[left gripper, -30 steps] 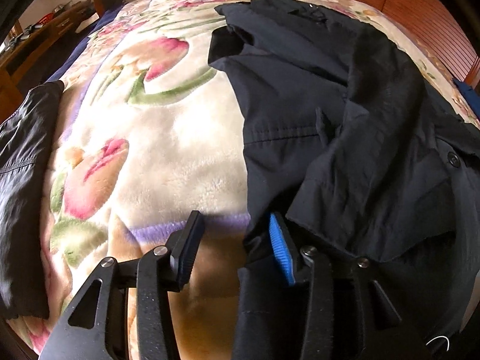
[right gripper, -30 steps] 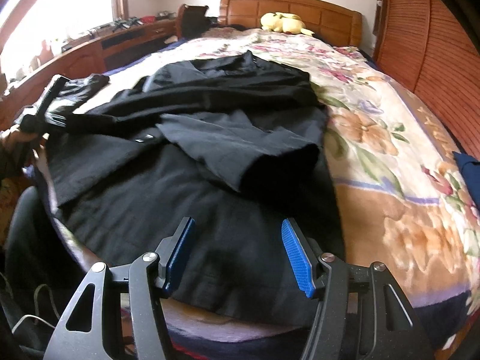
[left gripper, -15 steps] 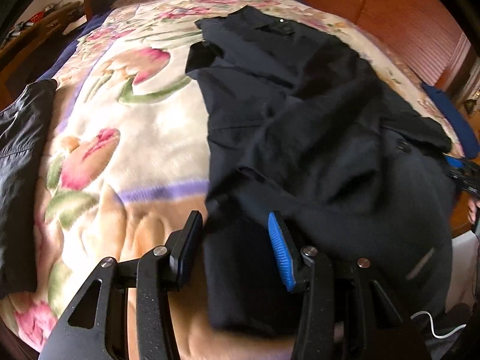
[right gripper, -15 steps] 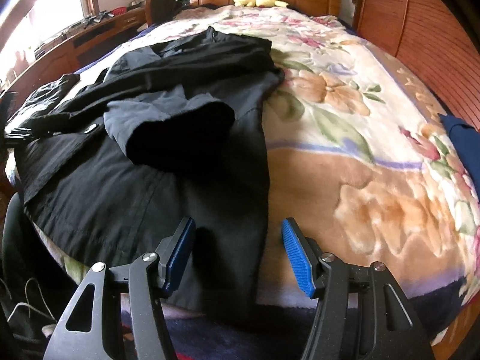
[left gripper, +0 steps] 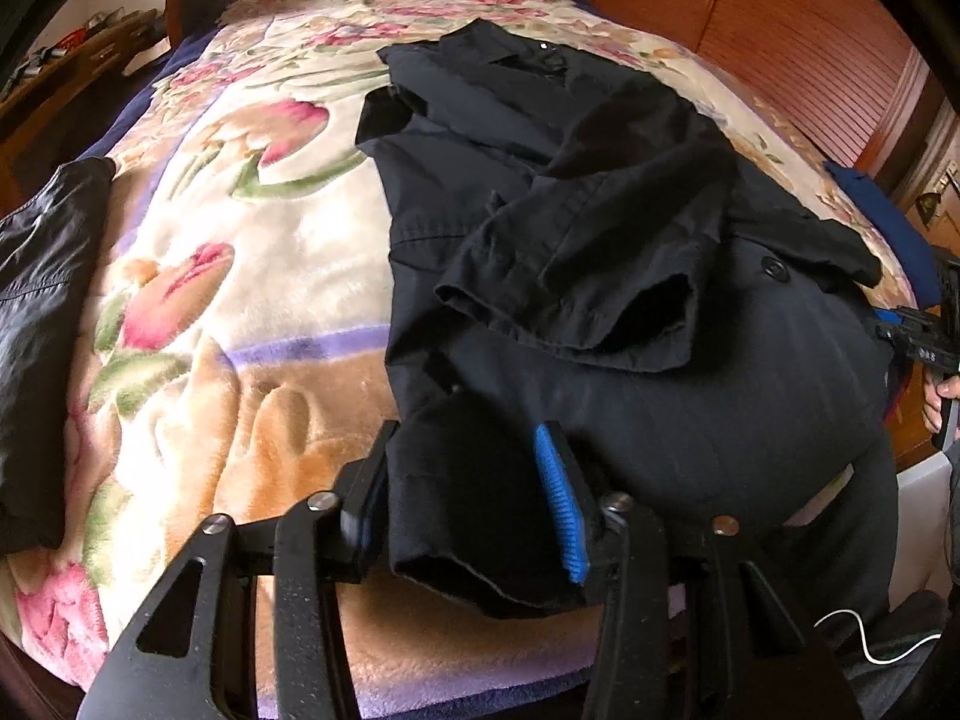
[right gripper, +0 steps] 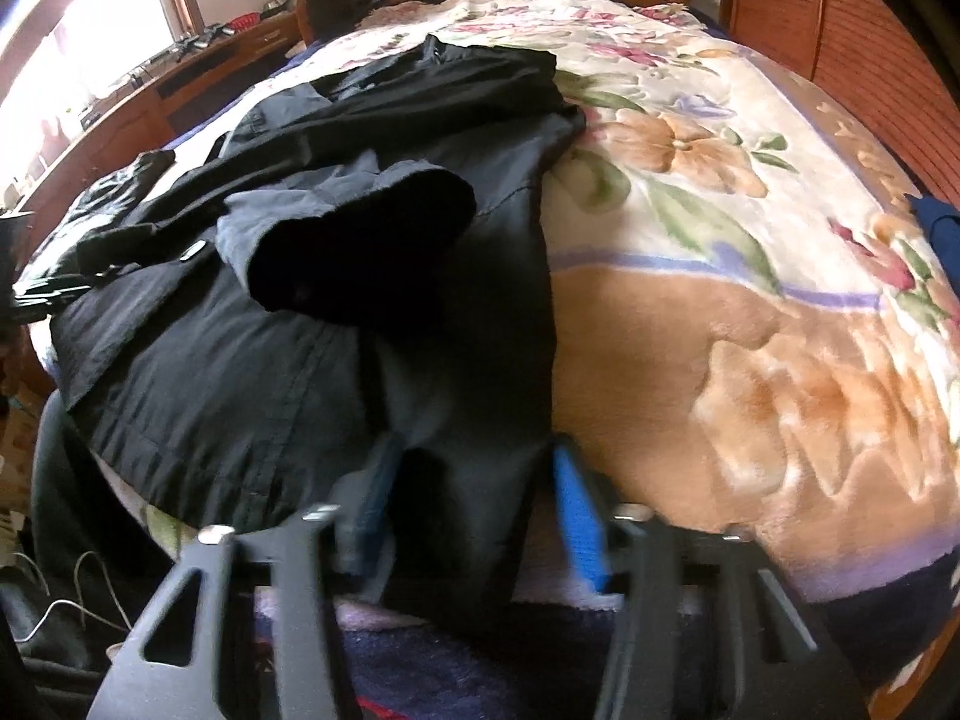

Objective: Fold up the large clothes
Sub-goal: 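Grasp the coat hem edge with both tools, then lift the coat hem with both tools and fold it toward the collar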

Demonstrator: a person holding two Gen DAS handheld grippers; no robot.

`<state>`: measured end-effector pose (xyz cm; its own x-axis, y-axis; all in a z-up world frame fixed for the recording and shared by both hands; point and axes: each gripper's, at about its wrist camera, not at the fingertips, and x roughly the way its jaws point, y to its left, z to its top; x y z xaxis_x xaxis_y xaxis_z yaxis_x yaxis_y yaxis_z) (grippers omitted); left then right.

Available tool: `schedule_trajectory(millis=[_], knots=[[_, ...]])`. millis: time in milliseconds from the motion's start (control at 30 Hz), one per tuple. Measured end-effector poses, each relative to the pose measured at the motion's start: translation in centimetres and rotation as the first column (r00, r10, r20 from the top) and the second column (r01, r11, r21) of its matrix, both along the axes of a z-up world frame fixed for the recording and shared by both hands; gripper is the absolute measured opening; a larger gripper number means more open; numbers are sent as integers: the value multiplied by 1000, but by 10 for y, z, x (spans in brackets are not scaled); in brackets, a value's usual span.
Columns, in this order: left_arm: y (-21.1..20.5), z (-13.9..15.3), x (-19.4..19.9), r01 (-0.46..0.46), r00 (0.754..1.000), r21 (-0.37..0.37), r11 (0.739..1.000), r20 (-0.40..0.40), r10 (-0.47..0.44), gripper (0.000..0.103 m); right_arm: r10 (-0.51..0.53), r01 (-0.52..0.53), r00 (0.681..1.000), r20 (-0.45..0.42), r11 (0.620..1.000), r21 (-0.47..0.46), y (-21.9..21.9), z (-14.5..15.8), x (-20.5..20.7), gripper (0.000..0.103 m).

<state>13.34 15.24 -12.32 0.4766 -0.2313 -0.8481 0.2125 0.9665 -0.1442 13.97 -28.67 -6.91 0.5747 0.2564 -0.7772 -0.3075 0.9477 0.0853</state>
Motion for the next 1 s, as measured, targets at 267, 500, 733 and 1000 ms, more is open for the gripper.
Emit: schedule_trajectory(millis=[267,500,733,1000], knots=[[-8,48,-23,21,992,-22,1000,126,-18,6,-2,-3,992,130,999,45,-8,34,-24,3],[-18,118,-34,38,962,-18,999,272,-32,5,3,-23,964,268,997,71,-10,92,-48,3],[-14,160,-62,59,930,-29,998,365,-45,5,-7,-29,941,339,995,100,-24,118,-93,3],[-15,206,-105,75,874,-34,997,483,-49,5,-22,-28,900,435,994,107,-41,148,-157,3]])
